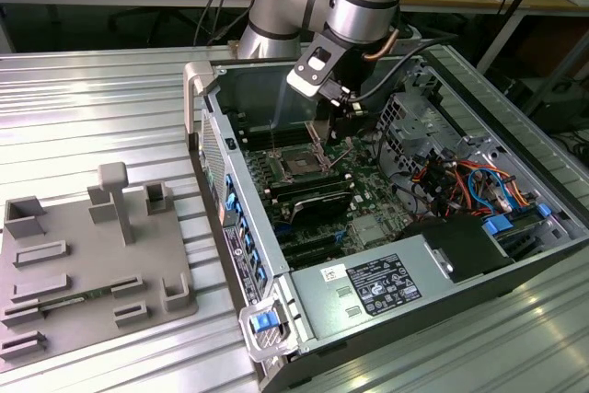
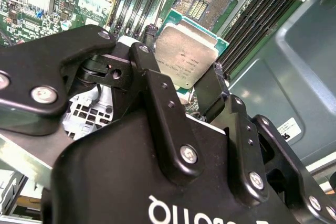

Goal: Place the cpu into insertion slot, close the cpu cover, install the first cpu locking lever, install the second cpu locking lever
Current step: 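Place the cpu into insertion slot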

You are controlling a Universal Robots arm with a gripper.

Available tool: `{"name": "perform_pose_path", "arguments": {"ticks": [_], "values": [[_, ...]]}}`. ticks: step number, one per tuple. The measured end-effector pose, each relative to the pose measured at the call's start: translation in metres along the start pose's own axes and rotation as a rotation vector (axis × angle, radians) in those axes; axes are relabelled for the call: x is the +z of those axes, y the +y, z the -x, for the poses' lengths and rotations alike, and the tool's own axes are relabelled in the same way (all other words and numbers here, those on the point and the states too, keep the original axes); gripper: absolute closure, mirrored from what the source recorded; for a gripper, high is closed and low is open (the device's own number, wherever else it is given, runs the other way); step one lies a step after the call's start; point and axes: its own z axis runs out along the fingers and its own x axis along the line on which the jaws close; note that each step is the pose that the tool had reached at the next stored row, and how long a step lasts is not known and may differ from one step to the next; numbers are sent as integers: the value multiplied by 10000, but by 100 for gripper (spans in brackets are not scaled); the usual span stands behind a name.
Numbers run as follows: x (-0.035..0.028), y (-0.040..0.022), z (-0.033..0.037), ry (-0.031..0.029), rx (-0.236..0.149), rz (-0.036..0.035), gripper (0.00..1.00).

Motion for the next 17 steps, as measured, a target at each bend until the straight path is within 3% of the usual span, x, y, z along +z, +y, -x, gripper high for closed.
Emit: {"name": "perform_pose_path", "arguments": {"ticks": [4, 6, 12, 17], "values": [[0, 0, 0, 0, -3, -1, 45], [6, 0, -7, -41, -19, 4, 45], [122, -13, -49, 3, -650, -1, 45], [235, -69, -108, 15, -803, -1, 45]]}}
